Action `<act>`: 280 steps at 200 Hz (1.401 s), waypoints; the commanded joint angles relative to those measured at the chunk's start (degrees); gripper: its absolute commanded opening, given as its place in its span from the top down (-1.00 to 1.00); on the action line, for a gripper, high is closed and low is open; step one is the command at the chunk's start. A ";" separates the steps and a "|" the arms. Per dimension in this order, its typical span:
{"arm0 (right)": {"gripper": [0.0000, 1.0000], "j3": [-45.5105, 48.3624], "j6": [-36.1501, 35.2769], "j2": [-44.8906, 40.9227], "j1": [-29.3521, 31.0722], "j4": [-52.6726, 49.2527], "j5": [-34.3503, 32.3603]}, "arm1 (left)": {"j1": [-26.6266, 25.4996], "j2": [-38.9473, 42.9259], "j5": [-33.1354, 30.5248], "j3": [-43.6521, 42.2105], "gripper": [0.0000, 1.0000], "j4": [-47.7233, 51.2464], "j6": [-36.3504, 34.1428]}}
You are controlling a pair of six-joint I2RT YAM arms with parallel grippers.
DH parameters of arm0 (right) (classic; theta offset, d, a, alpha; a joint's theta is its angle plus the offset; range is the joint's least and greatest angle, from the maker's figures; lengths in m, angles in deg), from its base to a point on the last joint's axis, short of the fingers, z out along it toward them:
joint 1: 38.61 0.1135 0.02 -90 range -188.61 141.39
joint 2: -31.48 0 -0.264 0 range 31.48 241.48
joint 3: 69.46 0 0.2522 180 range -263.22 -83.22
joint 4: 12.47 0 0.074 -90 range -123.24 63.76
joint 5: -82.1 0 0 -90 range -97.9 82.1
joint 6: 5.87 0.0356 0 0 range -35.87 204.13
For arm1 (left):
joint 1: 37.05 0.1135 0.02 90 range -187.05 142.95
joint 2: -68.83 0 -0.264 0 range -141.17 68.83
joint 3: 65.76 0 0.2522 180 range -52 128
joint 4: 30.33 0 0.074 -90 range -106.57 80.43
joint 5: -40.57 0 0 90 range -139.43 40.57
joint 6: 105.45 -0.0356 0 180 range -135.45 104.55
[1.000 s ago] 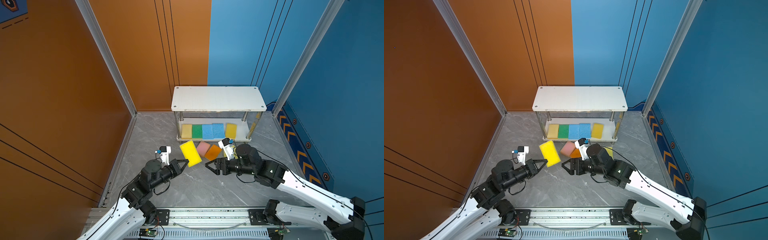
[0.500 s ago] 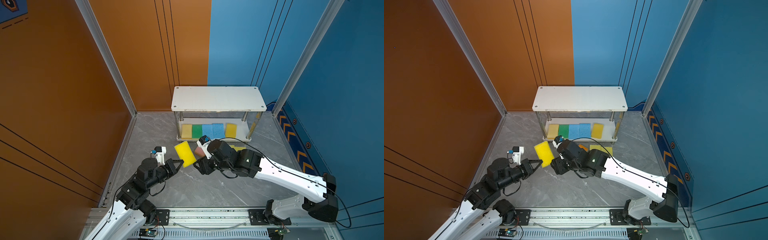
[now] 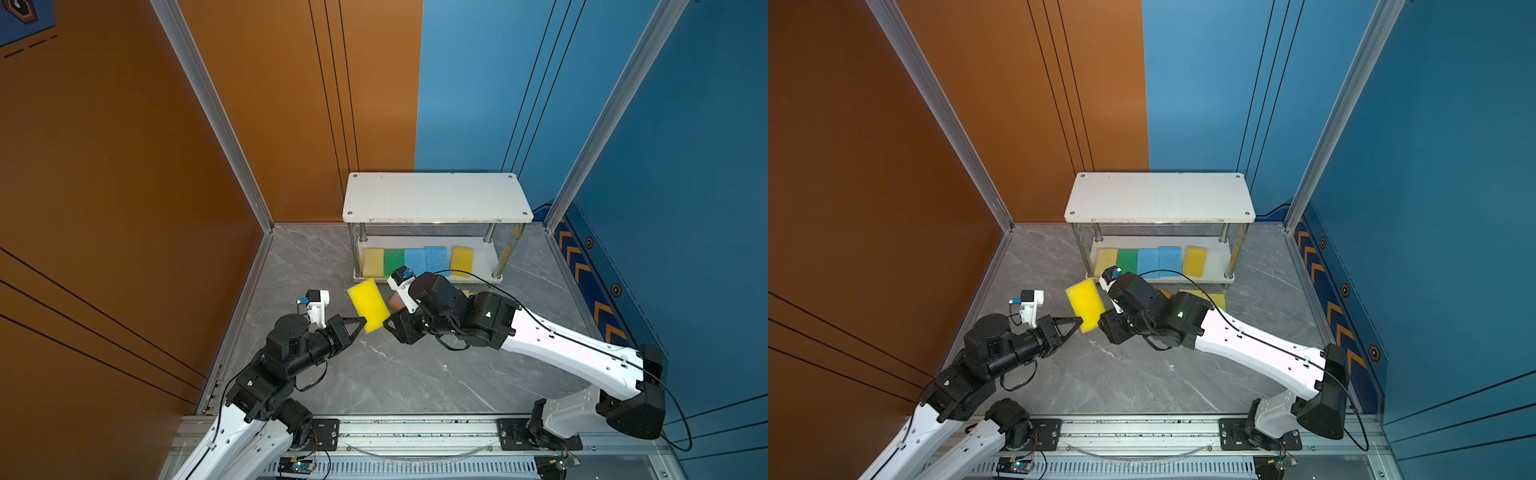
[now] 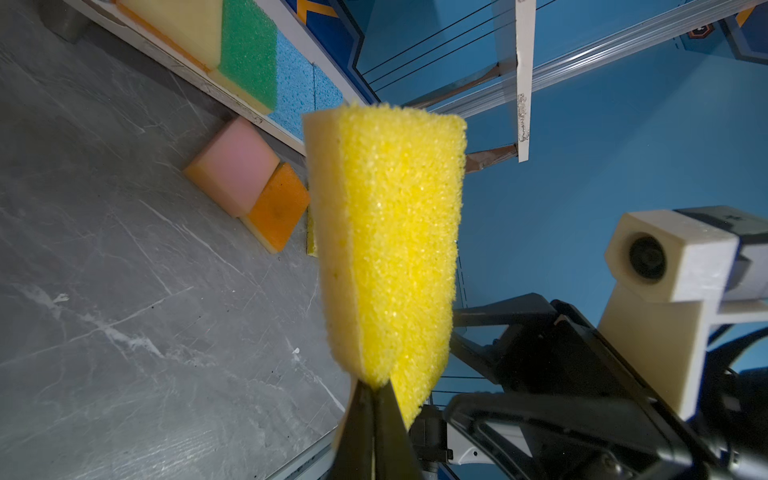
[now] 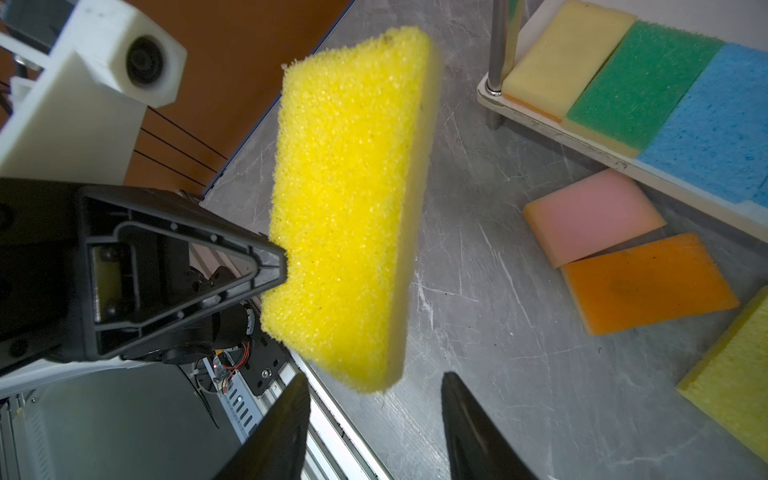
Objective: Place and organize the cleaning sponges onto the shelf
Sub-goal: 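Lift the bright yellow sponge with the left gripper toward the right gripper, then close the right gripper on the raised yellow sponge beside the left gripper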
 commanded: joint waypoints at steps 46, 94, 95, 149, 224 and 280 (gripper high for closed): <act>0.02 -3.23 -0.30 2.91 -0.54 0.71 2.14 | 0.55 1.06 1.68 1.41 1.00 0.45 0.27; 0.15 -3.64 0.04 3.42 -0.54 1.23 2.28 | 0.62 1.33 1.76 1.36 1.00 0.40 0.44; 0.16 -3.48 0.04 3.42 -0.54 1.28 2.35 | 0.62 1.33 1.81 1.38 1.00 0.42 0.40; 0.43 -4.12 0.40 4.29 -0.11 1.81 2.43 | 0.83 1.68 2.01 1.15 1.00 0.45 0.52; 0.89 -4.29 0.40 4.30 0.64 1.82 1.14 | 1.66 2.63 2.47 0.77 1.00 0.45 0.79; 1.00 -3.43 1.40 2.83 0.61 3.33 0.95 | 2.80 3.42 3.46 0.77 0.98 0.98 0.64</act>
